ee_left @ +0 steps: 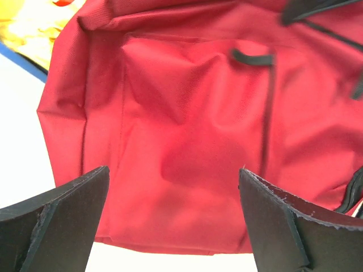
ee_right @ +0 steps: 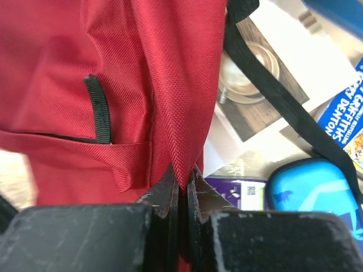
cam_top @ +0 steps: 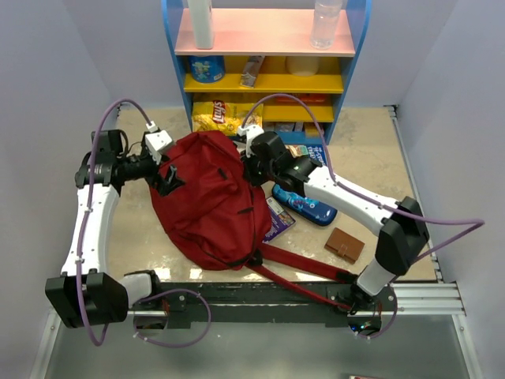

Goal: Pack the student bag
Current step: Unzip the student bag at the center of the board.

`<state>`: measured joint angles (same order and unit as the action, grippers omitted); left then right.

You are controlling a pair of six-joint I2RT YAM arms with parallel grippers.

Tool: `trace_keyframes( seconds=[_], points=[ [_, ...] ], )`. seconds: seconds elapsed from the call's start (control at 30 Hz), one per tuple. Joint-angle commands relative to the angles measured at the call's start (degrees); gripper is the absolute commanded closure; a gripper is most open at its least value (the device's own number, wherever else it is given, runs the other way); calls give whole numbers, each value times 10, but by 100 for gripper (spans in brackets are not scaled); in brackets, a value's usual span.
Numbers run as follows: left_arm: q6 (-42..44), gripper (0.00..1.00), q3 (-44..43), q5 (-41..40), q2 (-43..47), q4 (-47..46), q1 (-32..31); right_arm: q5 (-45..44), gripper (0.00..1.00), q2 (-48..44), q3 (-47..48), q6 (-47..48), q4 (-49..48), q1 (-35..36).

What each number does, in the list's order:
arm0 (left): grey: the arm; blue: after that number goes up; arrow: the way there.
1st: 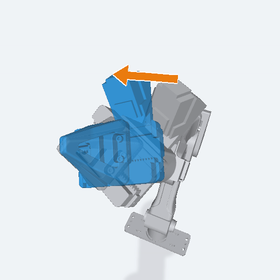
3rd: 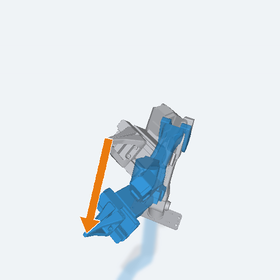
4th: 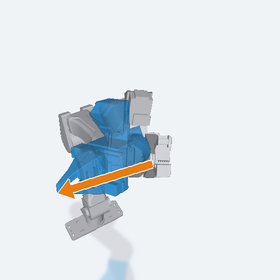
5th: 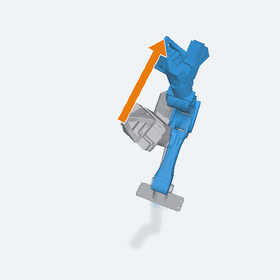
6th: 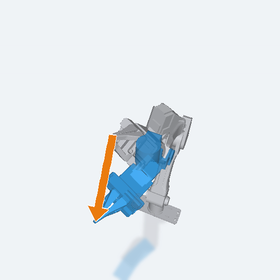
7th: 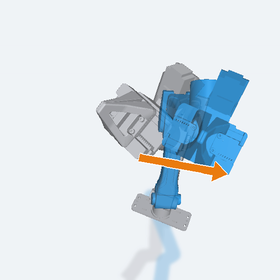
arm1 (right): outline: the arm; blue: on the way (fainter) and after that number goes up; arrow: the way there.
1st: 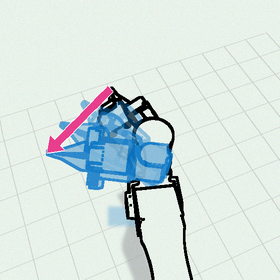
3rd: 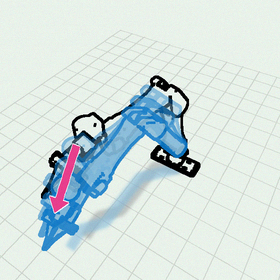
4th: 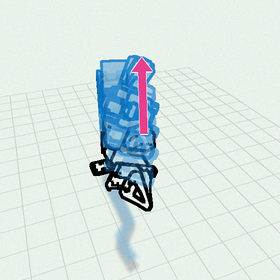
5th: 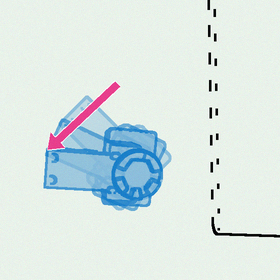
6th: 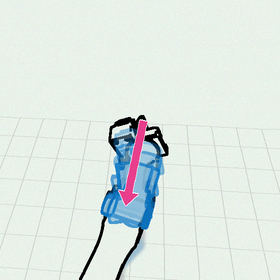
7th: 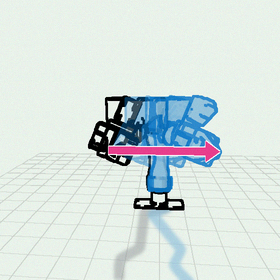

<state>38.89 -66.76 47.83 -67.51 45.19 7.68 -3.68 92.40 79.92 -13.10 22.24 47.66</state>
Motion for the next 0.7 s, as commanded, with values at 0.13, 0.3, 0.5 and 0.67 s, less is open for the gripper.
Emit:
trace_keyframes(
  seconds=[0.13, 0.3, 0.5, 0.67],
  points=[
    [39, 0, 86, 111, -4, -111, -34, 59, 100, 20, -72, 7, -101, 2],
    [49, 0, 115, 75, -32, -212, -109, 76, 100, 2, -100, 3, -134, 2],
    [134, 0, 79, 116, -93, -188, -125, 83, 100, -35, -118, -5, -163, 4],
    [252, 0, 57, 98, -79, -132, -126, 103, 100, -53, -115, 7, -159, 4]
  ],
)
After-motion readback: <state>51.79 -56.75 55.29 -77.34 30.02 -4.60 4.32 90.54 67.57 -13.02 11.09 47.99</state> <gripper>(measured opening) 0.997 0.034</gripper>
